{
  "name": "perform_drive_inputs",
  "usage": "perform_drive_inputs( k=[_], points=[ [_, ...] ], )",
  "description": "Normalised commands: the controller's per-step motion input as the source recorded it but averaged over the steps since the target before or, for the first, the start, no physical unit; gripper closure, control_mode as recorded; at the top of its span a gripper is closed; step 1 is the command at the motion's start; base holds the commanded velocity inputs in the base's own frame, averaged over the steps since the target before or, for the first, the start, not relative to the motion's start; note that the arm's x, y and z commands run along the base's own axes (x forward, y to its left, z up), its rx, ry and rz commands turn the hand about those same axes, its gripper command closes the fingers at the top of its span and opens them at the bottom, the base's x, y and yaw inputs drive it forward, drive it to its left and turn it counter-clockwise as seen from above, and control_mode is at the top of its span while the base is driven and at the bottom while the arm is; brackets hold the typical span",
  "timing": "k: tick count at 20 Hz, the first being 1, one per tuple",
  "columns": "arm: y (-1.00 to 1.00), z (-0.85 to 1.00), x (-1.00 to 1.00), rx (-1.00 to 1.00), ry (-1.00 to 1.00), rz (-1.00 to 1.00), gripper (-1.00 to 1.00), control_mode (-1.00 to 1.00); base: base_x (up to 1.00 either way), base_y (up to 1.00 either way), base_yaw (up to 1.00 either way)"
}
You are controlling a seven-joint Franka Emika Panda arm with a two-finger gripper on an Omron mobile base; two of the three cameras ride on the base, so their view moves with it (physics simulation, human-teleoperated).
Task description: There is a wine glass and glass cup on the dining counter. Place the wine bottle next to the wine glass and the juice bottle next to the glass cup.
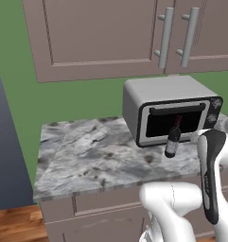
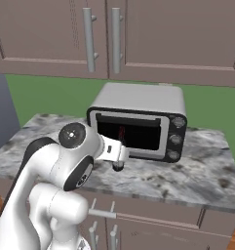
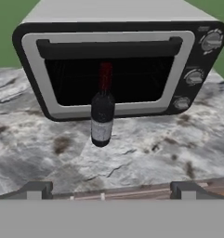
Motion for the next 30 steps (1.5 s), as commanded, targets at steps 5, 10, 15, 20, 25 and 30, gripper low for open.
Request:
perform_drive_inputs(
  k=[5,10,15,20,25,30],
  points=[
    [-0.20,0.22,-0.18,0.00,-0.01,0.14,-1.00,-1.00,0.00,0.00,0.00],
    [-0.24,0.11,-0.20,0.00,0.00,0.15,-1.00,-1.00,0.00,0.00,0.00],
    [-0.20,0.00,-0.18,0.01,-0.09,0.08,-1.00,-1.00,0.00,0.00,0.00],
    [-0.08,0.00,-0.07,0.11,-0.26,0.02,-1.00,-1.00,0.00,0.00,0.00],
    [-0.08,0.00,0.00,0.09,-0.19,0.00,-1.00,-1.00,0.00,0.00,0.00],
    [-0.06,0.00,0.00,0.04,-0.17,0.00,-1.00,-1.00,0.00,0.00,0.00]
  ],
)
